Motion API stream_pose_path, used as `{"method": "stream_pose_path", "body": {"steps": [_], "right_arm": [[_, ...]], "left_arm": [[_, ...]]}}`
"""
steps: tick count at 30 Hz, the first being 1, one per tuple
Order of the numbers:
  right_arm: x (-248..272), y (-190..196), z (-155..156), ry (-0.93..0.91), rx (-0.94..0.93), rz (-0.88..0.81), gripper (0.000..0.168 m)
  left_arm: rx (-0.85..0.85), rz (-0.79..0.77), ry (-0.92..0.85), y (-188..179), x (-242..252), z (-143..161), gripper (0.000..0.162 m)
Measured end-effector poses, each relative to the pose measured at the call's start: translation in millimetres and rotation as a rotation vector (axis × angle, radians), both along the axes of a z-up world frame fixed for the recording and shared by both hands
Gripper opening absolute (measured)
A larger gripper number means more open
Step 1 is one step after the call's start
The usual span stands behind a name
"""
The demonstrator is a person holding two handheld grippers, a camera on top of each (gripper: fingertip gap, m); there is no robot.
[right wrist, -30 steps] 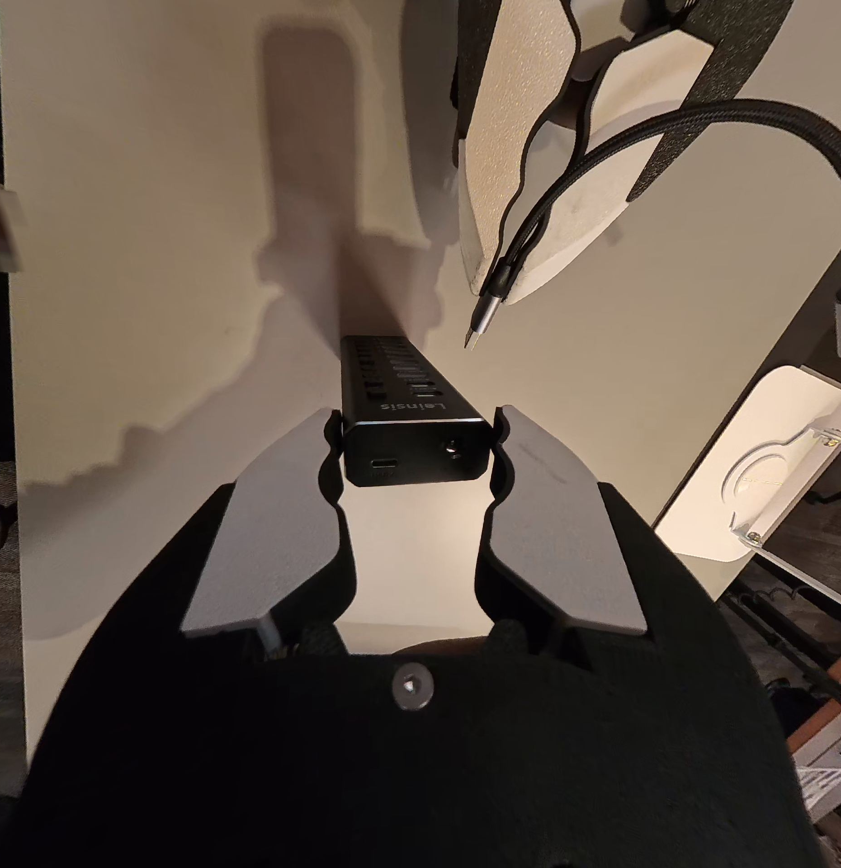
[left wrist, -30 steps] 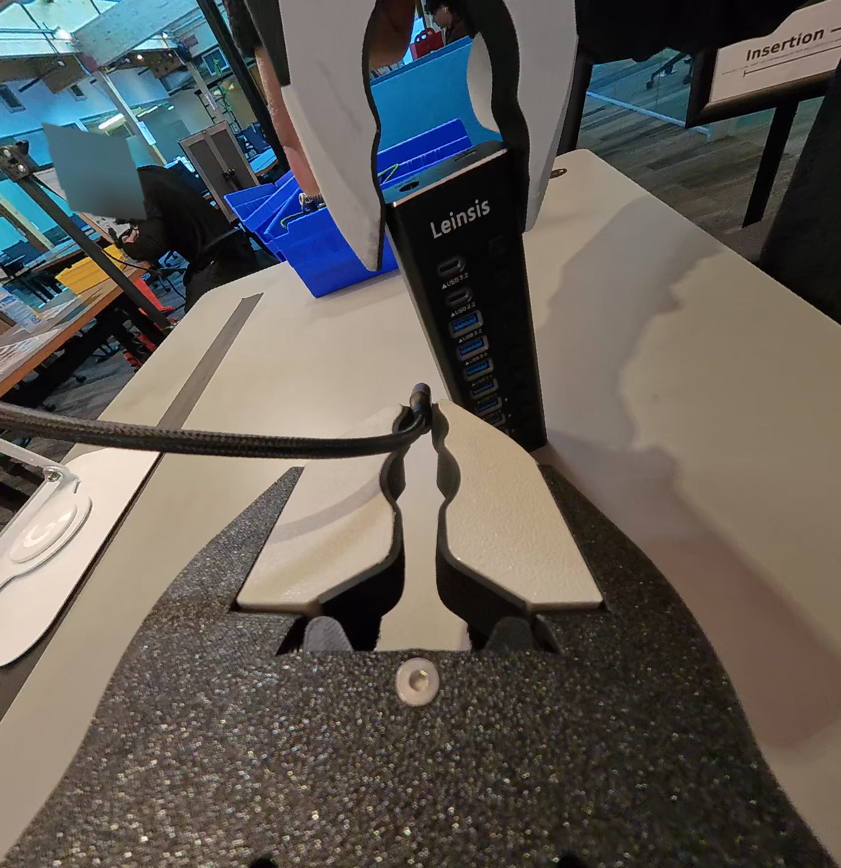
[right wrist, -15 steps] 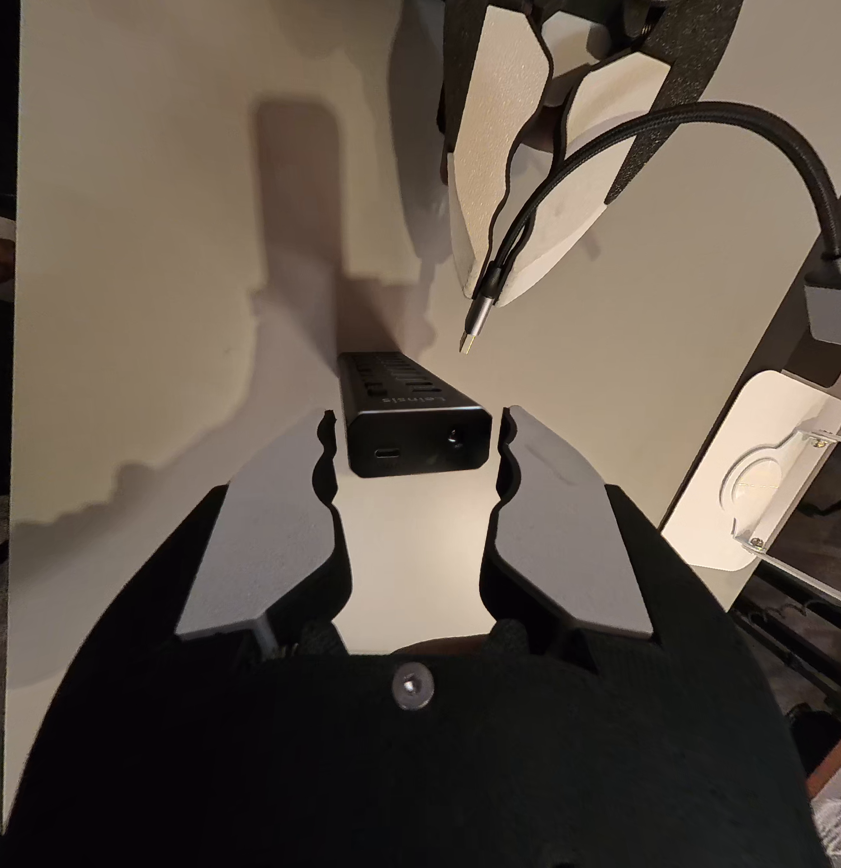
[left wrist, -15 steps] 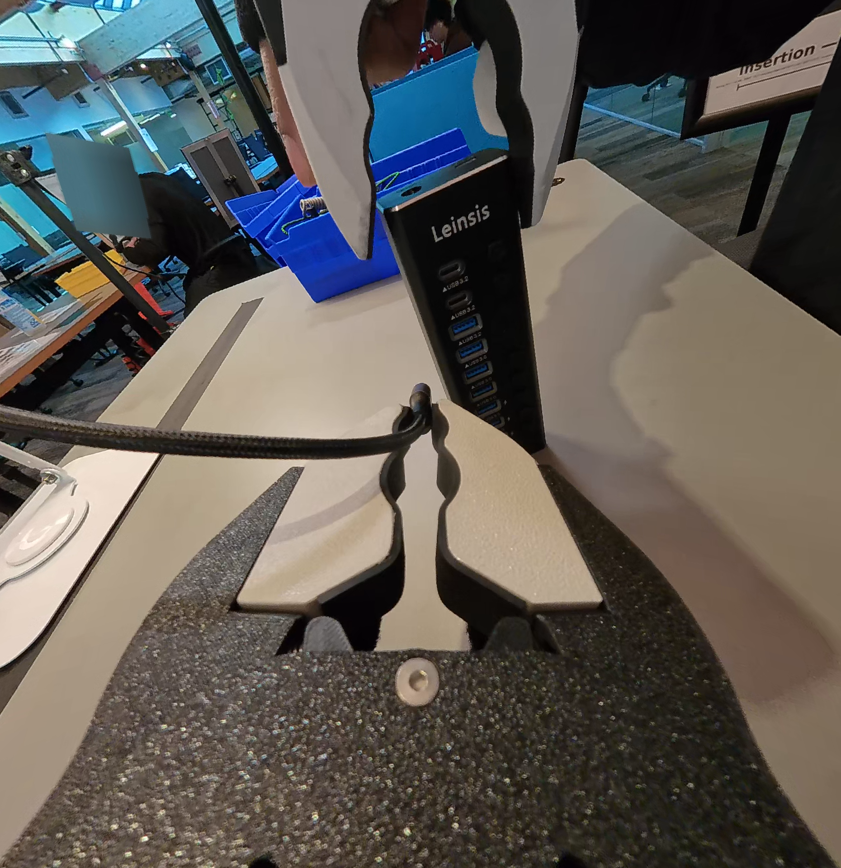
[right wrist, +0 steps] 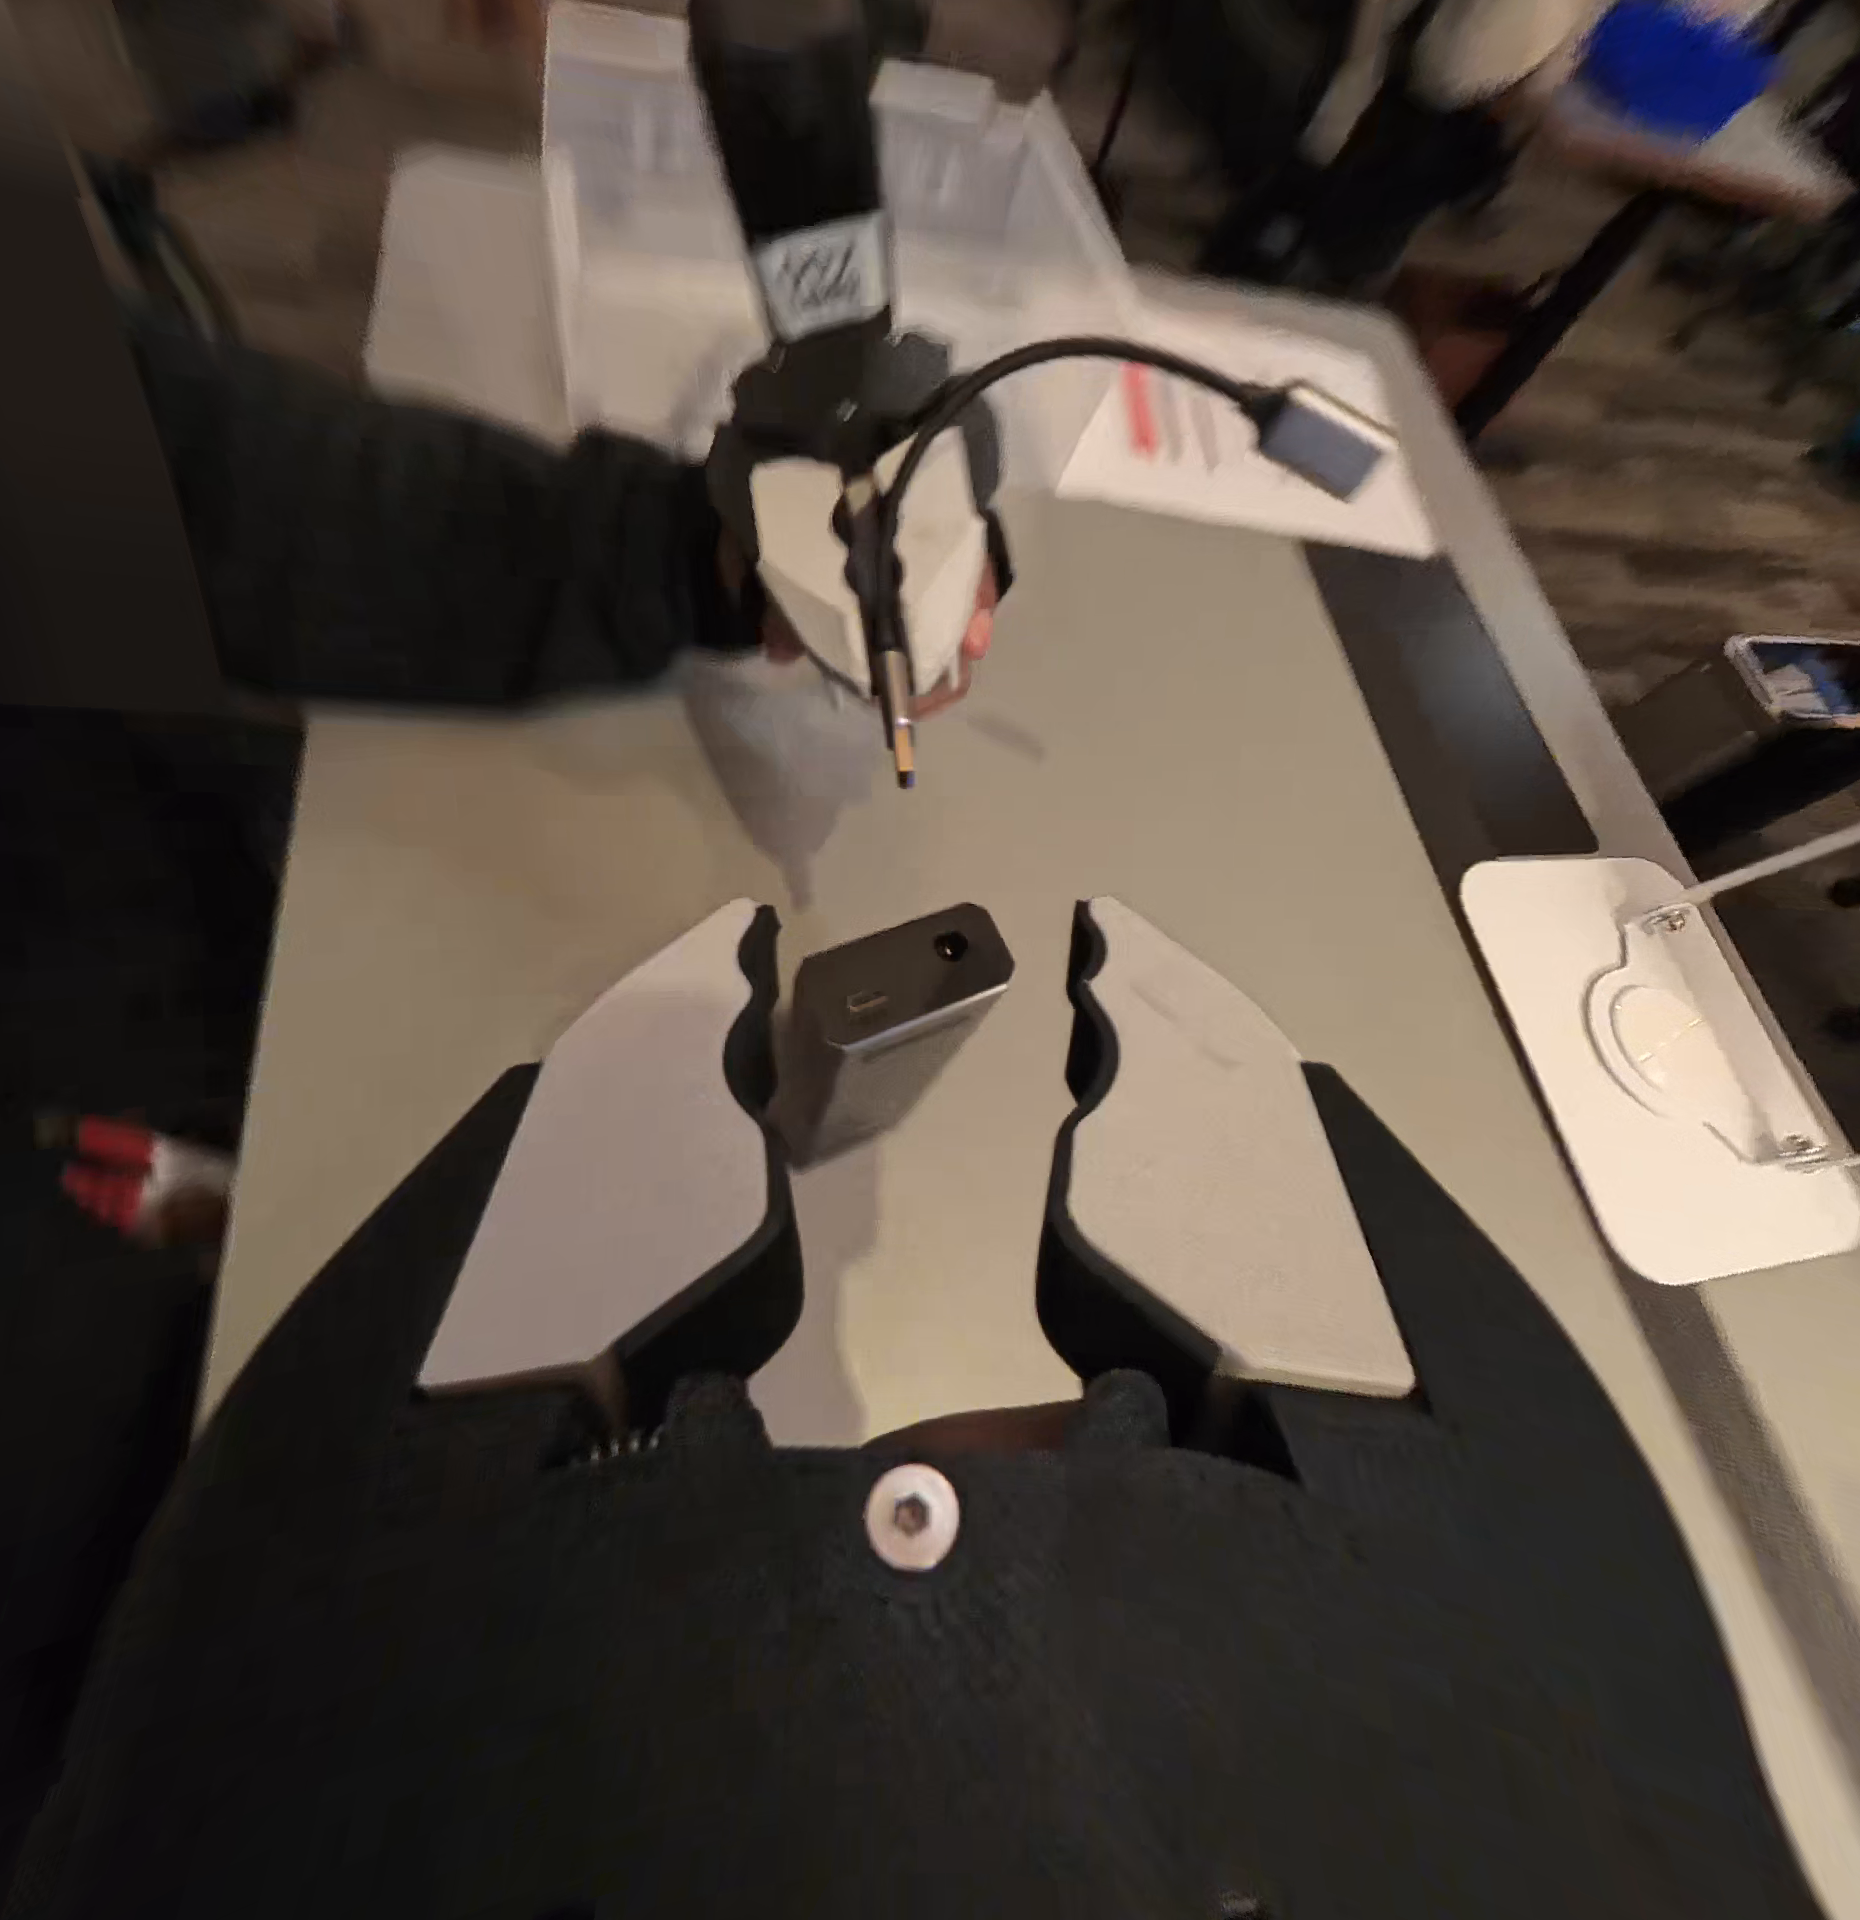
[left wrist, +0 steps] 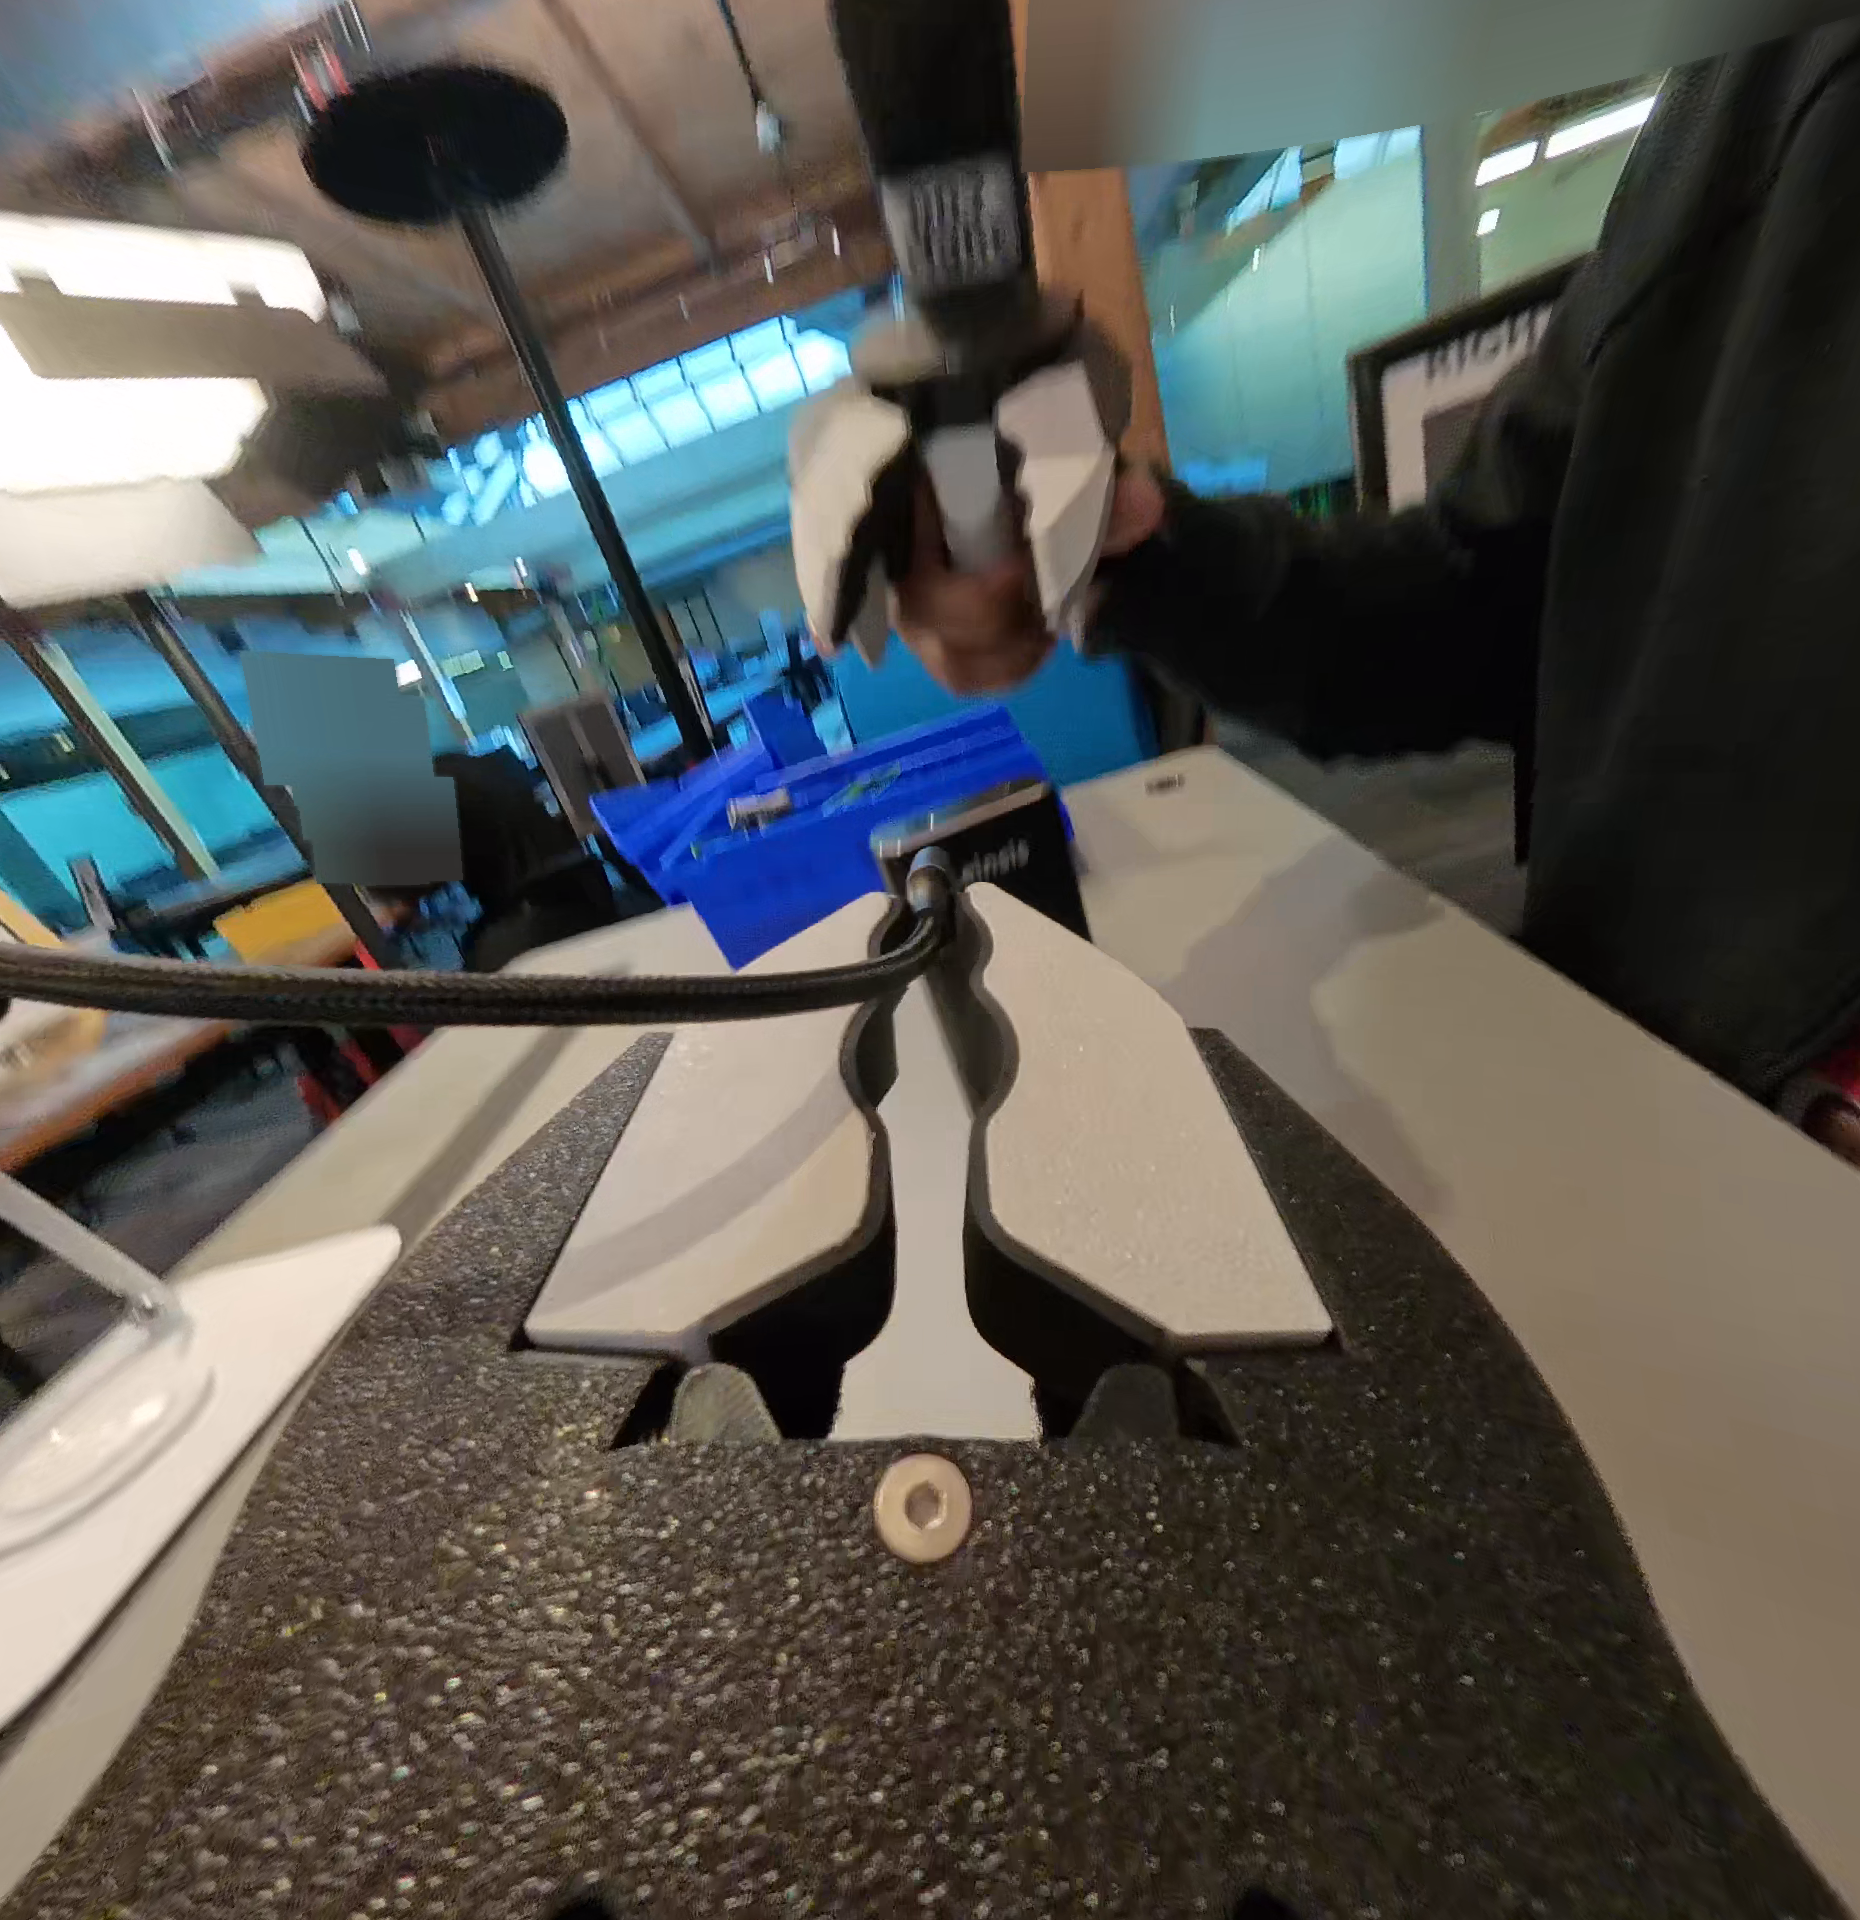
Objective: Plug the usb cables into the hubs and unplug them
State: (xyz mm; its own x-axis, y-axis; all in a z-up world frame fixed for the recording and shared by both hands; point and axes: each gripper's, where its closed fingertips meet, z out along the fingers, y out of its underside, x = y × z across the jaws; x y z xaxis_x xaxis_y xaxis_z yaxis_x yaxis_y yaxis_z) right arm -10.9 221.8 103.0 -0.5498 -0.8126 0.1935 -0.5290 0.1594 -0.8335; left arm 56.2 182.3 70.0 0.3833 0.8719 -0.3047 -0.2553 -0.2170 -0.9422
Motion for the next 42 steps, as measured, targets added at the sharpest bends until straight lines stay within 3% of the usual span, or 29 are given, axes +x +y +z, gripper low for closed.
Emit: {"method": "stream_pose_path", "body": {"steps": [4,10,15,27,31,34,42], "right_arm": [[-1,26,11,-0.35,-0.054,-0.115,0.04],[16,58,-15,-0.672,0.052,-0.167,0.03],[35,63,-55,-0.75,0.204,-0.164,0.033],[59,83,-64,-0.773,0.317,0.056,0.04],[60,85,-70,-0.785,0.33,0.085,0.021],[60,83,-72,-0.812,0.313,0.093,0.017],[49,75,-71,-0.8,0.138,0.083,0.016]], "left_arm": [[-0.075,0.047,0.155,18,17,29,0.007],[-0.403,0.241,0.161,55,12,17,0.007],[-0.671,0.301,0.127,86,0,-5,0.007],[-0.906,0.204,0.138,127,-14,-27,0.007],[-0.914,0.174,0.133,129,-12,-34,0.007],[-0.866,0.192,0.105,124,-12,-36,0.008],[-0.493,0.187,-0.116,104,6,-50,0.051]]}}
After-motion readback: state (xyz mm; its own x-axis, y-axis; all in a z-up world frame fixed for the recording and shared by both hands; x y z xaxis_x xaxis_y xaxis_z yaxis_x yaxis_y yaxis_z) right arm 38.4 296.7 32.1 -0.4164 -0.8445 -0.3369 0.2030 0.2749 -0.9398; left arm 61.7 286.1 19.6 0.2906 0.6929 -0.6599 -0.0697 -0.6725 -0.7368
